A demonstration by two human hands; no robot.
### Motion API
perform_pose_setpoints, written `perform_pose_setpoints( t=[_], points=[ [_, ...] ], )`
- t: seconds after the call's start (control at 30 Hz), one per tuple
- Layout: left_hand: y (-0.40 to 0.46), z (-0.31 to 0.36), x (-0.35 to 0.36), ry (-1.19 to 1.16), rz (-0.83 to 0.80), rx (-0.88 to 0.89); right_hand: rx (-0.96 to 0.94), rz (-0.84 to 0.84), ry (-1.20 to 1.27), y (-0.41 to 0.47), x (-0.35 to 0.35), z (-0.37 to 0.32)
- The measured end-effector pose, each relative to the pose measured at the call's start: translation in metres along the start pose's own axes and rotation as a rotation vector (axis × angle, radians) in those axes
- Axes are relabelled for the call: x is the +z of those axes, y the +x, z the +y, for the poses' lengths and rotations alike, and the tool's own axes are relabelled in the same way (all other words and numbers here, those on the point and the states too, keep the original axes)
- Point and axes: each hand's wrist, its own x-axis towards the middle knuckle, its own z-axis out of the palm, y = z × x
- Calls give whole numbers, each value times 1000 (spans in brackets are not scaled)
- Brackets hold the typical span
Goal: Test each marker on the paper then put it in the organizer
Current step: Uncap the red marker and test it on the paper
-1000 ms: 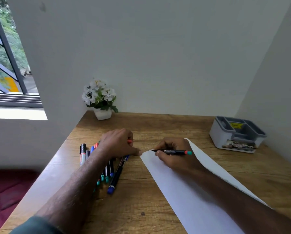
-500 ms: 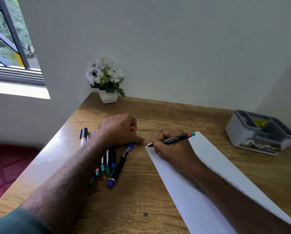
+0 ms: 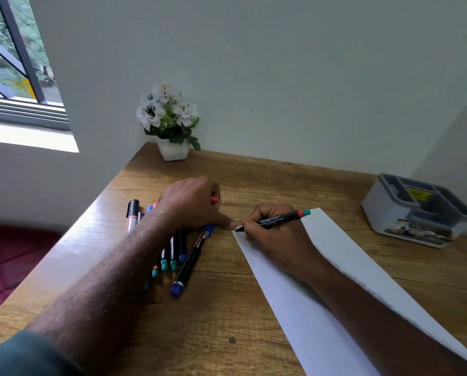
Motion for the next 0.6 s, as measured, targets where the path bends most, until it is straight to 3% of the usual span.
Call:
perform_pose_setpoints(
  t=[0.6],
  points=[
    [-2,1,-2,0,-24,-5,4,20,16,0,1,-1]
  ],
)
